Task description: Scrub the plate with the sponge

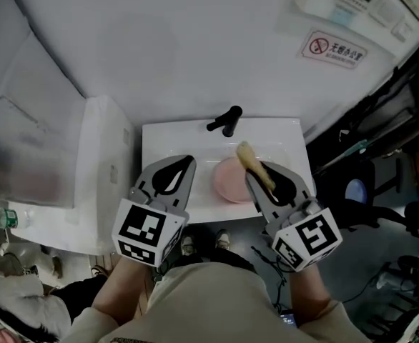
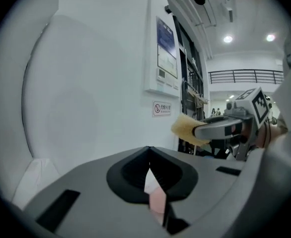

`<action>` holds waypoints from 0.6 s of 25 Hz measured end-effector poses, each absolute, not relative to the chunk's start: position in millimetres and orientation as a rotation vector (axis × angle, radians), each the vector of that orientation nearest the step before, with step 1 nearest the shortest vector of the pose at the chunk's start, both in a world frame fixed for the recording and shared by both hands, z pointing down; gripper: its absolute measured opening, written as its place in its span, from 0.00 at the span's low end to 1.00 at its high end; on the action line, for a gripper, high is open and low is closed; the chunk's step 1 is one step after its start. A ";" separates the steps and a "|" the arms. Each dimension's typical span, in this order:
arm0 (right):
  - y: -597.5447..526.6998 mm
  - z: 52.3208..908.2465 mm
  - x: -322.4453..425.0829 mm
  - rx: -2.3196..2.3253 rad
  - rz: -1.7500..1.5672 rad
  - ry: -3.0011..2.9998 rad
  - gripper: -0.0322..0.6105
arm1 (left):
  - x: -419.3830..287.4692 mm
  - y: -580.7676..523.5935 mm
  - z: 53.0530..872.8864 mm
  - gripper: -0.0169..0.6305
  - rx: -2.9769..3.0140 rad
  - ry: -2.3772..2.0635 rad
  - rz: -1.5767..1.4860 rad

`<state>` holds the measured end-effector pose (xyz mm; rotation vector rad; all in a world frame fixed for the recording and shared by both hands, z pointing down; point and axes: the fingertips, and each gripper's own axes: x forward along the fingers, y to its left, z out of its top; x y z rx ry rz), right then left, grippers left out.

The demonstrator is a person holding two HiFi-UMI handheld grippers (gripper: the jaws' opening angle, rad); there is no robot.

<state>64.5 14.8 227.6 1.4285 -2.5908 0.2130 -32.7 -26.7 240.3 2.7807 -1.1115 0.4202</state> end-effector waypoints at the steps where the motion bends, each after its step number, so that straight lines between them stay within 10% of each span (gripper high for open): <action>1: 17.8 219.8 65.4 1.443 0.192 -2.597 0.19 | -33.4 -24.3 234.1 0.03 2.804 -1.124 0.414; 15: 53.8 144.2 71.5 1.597 -0.009 -2.708 0.18 | -56.0 1.4 181.0 0.03 2.912 -1.246 0.220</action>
